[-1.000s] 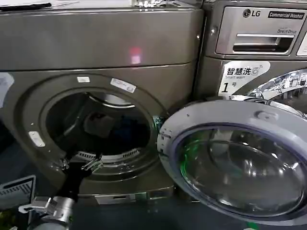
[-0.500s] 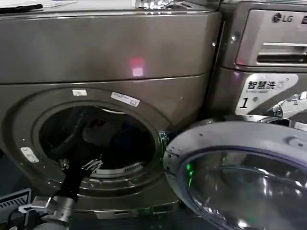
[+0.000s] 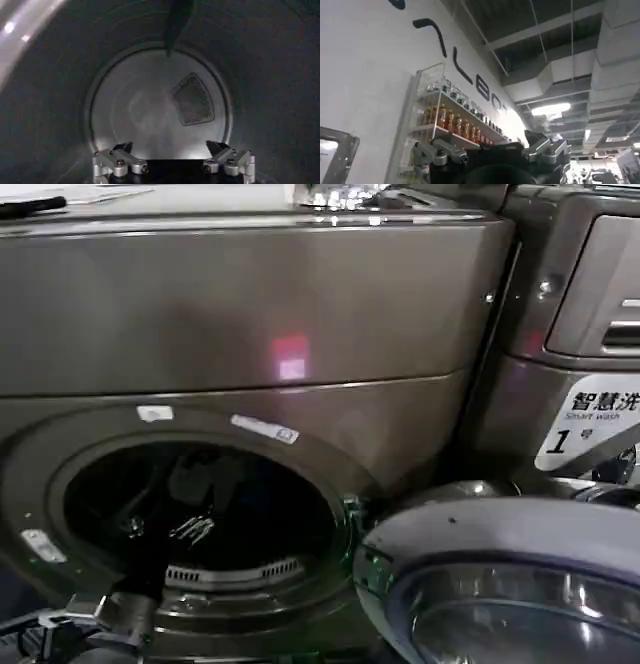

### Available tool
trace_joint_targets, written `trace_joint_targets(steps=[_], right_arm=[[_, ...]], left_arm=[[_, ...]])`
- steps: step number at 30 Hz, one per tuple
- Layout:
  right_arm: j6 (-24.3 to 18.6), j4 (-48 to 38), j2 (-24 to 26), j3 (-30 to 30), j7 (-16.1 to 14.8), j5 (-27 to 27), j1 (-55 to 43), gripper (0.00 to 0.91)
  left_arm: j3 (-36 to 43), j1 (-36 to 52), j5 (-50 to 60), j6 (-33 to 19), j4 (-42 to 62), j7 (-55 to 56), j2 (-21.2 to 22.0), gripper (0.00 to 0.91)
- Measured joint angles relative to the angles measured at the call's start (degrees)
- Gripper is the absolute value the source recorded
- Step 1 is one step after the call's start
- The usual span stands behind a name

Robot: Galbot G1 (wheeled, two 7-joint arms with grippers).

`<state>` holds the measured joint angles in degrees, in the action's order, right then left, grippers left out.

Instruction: Grasp the clothes from the dryer.

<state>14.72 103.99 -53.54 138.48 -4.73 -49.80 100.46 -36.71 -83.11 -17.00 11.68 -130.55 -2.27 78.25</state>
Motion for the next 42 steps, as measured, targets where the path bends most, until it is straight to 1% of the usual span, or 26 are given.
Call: trace_joint_targets(steps=[7, 12, 16, 22, 30, 35, 42], right_arm=[[0.6, 0.47, 0.14, 0.84, 1.4, 0.2, 1.19, 0.907], [1.09, 0.55, 0.23, 2.14, 1.95, 0.2, 2.36, 0.907], [1.36, 0.75, -0.01, 3.26, 2.1, 0.2, 3.14, 0.907], [1.5, 0.28, 0.14, 4.44, 2.05, 0.24, 3.81, 0.907], [1.33, -0.5, 0.51, 4.85, 1.38, 0.3, 3.79, 0.907], [1.0, -0.96, 0.54, 4.79, 1.06, 0.31, 3.45, 0.907], [0.66, -1.32, 0.72, 4.7, 0.7, 0.31, 3.22, 0.907]], left_arm=[[1.28, 3.34, -1.36, -0.17, 2.7, 0.2, -1.58, 0.907], [3.19, 10.66, -2.33, -1.22, 9.39, 0.46, -2.95, 0.907], [5.22, 18.58, -2.71, -2.05, 17.45, 0.72, -3.45, 0.907], [8.7, 32.04, -2.38, -3.66, 31.93, 0.71, -2.71, 0.907], [12.93, 47.43, -1.27, -5.8, 50.58, 0.16, -1.21, 0.907], [14.49, 55.61, -0.28, -6.93, 61.3, -0.74, -0.31, 0.907], [16.55, 63.77, 0.58, -7.53, 73.32, -2.47, 1.09, 0.907]])
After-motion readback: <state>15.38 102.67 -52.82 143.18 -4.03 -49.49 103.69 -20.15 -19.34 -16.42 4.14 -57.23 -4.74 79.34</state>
